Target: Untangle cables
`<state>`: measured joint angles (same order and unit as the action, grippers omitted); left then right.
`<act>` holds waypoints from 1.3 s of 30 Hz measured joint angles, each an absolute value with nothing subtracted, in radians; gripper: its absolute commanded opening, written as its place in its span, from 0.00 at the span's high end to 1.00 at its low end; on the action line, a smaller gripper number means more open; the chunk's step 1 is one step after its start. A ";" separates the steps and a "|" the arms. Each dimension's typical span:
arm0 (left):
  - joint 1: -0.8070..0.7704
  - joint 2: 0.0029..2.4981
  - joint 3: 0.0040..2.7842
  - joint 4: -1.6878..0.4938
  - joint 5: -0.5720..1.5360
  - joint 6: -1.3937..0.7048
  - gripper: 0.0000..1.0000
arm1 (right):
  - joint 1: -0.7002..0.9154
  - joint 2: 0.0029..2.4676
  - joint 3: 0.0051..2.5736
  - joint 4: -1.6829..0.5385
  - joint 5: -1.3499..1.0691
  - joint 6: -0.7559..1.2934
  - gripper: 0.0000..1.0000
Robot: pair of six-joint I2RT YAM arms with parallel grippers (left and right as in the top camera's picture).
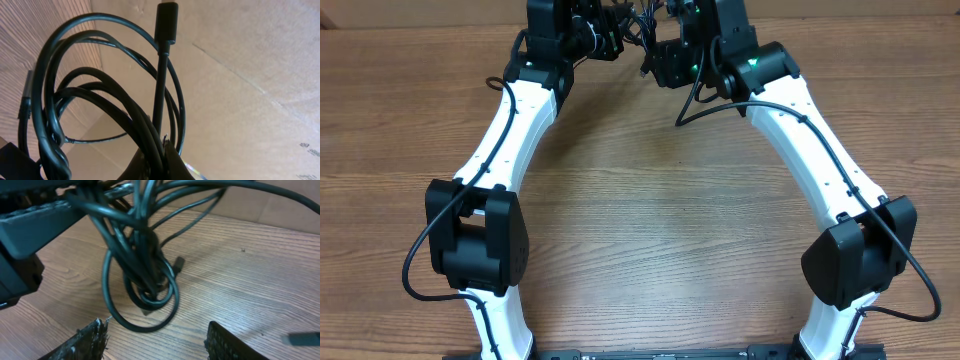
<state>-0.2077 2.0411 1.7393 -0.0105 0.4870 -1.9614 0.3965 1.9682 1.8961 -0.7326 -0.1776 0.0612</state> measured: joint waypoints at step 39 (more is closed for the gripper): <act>-0.109 2.046 1.738 0.150 0.617 -1.748 0.96 | 0.150 1.982 1.923 -0.984 -0.509 0.311 0.44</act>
<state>-0.1089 2.0460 1.7382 0.1501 0.6170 -1.7477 0.1497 1.9823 1.9228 -0.9844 -0.5087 0.3107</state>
